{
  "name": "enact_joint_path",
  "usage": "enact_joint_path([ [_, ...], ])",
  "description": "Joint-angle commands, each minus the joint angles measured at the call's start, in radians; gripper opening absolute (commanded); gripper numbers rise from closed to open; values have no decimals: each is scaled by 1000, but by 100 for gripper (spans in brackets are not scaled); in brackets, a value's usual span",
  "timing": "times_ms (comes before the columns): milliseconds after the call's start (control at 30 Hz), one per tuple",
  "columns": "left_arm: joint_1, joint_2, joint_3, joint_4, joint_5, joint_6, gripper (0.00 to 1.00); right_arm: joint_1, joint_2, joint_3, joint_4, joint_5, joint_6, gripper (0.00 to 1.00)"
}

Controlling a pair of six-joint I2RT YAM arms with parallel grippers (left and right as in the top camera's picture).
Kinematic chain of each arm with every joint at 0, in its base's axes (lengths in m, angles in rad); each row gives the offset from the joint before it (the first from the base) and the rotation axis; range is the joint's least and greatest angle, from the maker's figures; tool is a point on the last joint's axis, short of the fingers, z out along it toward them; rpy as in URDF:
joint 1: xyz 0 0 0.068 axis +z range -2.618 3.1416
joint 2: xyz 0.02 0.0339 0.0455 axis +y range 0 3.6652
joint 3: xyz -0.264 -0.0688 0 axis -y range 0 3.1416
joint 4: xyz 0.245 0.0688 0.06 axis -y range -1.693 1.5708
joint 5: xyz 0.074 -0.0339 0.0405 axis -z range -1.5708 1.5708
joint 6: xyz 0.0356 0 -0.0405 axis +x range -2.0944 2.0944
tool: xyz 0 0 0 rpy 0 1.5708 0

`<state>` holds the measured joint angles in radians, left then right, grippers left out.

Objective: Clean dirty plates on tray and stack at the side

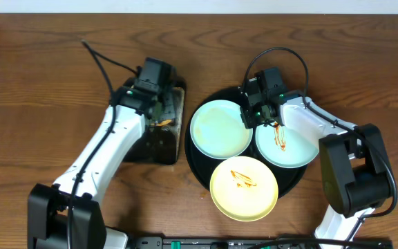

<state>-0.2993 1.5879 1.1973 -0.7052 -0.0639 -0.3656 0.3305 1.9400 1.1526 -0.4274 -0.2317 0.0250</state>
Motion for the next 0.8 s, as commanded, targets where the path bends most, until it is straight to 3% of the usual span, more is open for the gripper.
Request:
enact_joint_path([
  [0, 34, 10, -14, -2, -23, -2, 8, 15, 59, -9, -19, 14, 12, 1],
  [367, 42, 10, -14, 2, -23, -2, 8, -15, 53, -6, 5, -195, 35, 1],
  [767, 42, 10, -14, 3, -23, -2, 8, -122, 27, 23, 23, -271, 62, 1],
])
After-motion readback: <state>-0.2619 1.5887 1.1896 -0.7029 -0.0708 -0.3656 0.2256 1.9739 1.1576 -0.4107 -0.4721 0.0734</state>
